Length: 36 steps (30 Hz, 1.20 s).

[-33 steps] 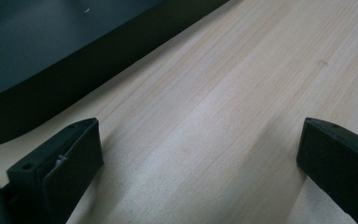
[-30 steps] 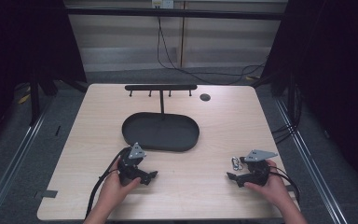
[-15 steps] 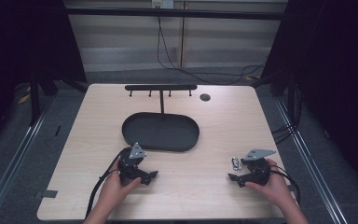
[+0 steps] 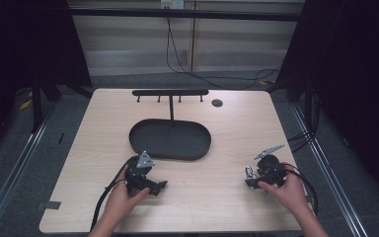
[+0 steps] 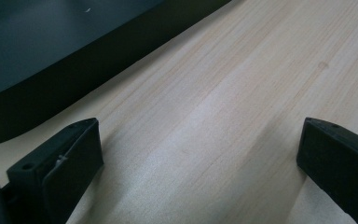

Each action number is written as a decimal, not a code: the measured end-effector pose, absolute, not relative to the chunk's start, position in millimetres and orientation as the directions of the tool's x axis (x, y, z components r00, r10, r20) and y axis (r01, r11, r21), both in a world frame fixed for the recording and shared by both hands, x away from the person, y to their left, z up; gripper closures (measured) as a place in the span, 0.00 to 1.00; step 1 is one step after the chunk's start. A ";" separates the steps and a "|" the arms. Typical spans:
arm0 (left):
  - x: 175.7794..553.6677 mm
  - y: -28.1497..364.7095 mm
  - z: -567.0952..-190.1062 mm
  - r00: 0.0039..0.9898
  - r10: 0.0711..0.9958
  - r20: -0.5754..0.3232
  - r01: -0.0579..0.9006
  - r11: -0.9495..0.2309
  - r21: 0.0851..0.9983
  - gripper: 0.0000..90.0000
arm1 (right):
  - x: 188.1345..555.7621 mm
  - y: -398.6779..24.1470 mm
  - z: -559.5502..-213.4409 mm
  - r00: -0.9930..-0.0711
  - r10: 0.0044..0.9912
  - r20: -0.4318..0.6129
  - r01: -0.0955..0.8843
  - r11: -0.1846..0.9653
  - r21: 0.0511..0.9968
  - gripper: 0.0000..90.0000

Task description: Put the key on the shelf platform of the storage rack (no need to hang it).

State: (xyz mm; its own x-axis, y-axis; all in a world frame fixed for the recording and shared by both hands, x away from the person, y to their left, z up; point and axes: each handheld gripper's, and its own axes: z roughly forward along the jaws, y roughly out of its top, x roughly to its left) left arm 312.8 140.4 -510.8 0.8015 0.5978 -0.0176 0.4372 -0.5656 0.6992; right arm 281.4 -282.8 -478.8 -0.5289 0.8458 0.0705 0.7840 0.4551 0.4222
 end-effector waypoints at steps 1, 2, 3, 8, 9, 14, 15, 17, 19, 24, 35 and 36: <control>312.7 140.3 -510.8 0.801 0.598 -0.019 0.438 -0.565 0.699 0.00 | 282.1 -282.5 -477.7 -0.522 0.850 0.076 0.790 0.447 0.419 0.38; 312.8 140.4 -510.8 0.801 0.598 -0.018 0.437 -0.566 0.699 0.00 | 283.7 -282.1 -476.3 -0.509 0.857 0.082 0.800 0.436 0.412 0.38; 312.8 140.4 -510.8 0.801 0.598 -0.018 0.437 -0.565 0.699 0.00 | 285.0 -282.2 -475.8 -0.505 0.859 0.079 0.802 0.433 0.411 0.39; 312.8 140.4 -510.8 0.801 0.598 -0.017 0.437 -0.566 0.699 0.00 | 292.8 -281.7 -468.4 -0.481 0.872 0.093 0.829 0.419 0.370 0.46; 312.8 140.4 -510.7 0.801 0.598 -0.017 0.437 -0.566 0.699 0.00 | 294.1 -281.2 -467.0 -0.483 0.871 0.092 0.831 0.422 0.363 0.47; 312.7 140.3 -510.8 0.801 0.598 -0.018 0.438 -0.565 0.699 0.00 | 301.0 -276.3 -464.6 -0.489 0.870 0.060 0.840 0.451 0.304 0.50; 312.8 140.3 -510.8 0.801 0.598 -0.018 0.437 -0.565 0.699 0.00 | 302.2 -274.9 -464.4 -0.485 0.872 0.064 0.843 0.447 0.300 0.50; 312.7 140.3 -510.7 0.800 0.599 -0.016 0.438 -0.566 0.699 0.00 | 304.7 -272.0 -464.1 -0.488 0.871 0.058 0.844 0.454 0.284 0.51; 312.7 140.3 -510.8 0.801 0.598 -0.019 0.438 -0.565 0.699 0.00 | 306.8 -269.2 -463.8 -0.494 0.868 0.054 0.843 0.462 0.277 0.52; 312.7 140.4 -510.7 0.802 0.598 -0.018 0.438 -0.566 0.699 0.00 | 311.0 -262.7 -464.8 -0.488 0.871 0.048 0.851 0.463 0.246 0.56; 312.8 140.4 -510.8 0.801 0.598 -0.018 0.437 -0.565 0.699 0.00 | 316.3 -256.5 -470.4 -0.486 0.874 0.026 0.855 0.469 0.220 0.62; 312.7 140.4 -510.7 0.801 0.598 -0.018 0.438 -0.566 0.699 0.00 | 316.5 -255.8 -470.0 -0.478 0.878 0.028 0.860 0.461 0.217 0.63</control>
